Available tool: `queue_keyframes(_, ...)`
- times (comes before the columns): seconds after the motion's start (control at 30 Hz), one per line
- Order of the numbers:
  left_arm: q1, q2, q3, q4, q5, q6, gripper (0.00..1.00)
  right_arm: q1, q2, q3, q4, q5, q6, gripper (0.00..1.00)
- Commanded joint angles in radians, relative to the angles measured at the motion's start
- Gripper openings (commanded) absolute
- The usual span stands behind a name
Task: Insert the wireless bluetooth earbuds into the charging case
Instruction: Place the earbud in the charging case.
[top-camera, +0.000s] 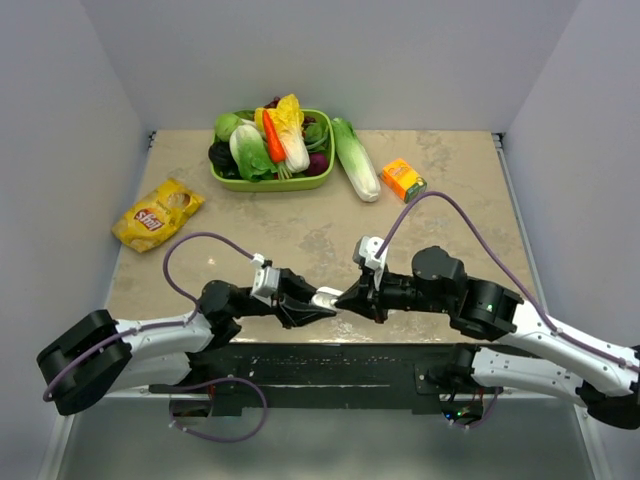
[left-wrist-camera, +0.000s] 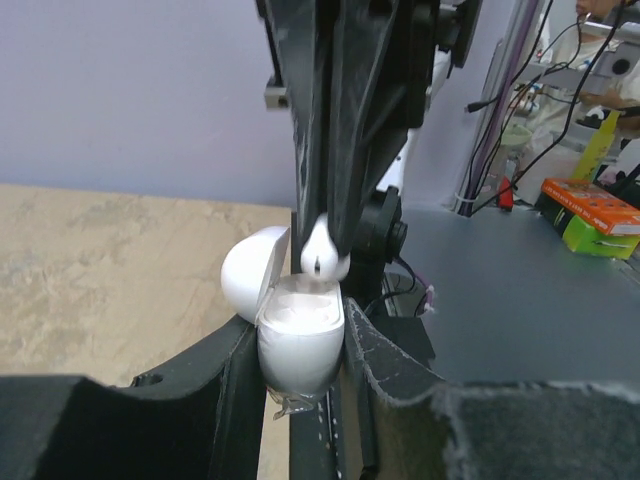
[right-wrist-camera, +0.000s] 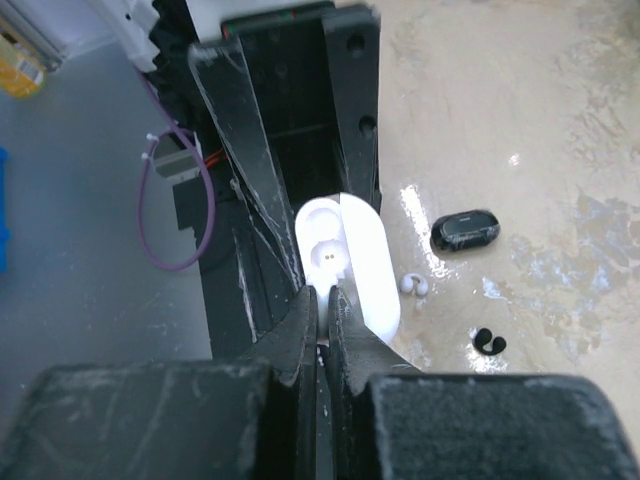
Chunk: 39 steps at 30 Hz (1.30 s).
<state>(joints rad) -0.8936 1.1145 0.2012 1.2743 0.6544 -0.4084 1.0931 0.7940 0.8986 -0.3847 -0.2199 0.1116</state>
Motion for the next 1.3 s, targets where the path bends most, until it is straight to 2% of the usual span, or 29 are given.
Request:
queue_keyframes(0.0,-0.005,0.007,0.079,0.336,0.063,-0.007,0.00,0.004,-0.007,0.026,-0.008,-0.038,-0.044,0.00)
queue_keyframes(0.7,-0.007,0.073,0.124,0.198,0.106,-0.020,0.00,0.005,0.019,0.039,0.041,-0.052,-0.055,0.00)
queue_keyframes(1.27,-0.007,0.111,0.136,0.235,0.179,-0.069,0.00,0.007,0.068,0.068,0.009,-0.053,-0.093,0.00)
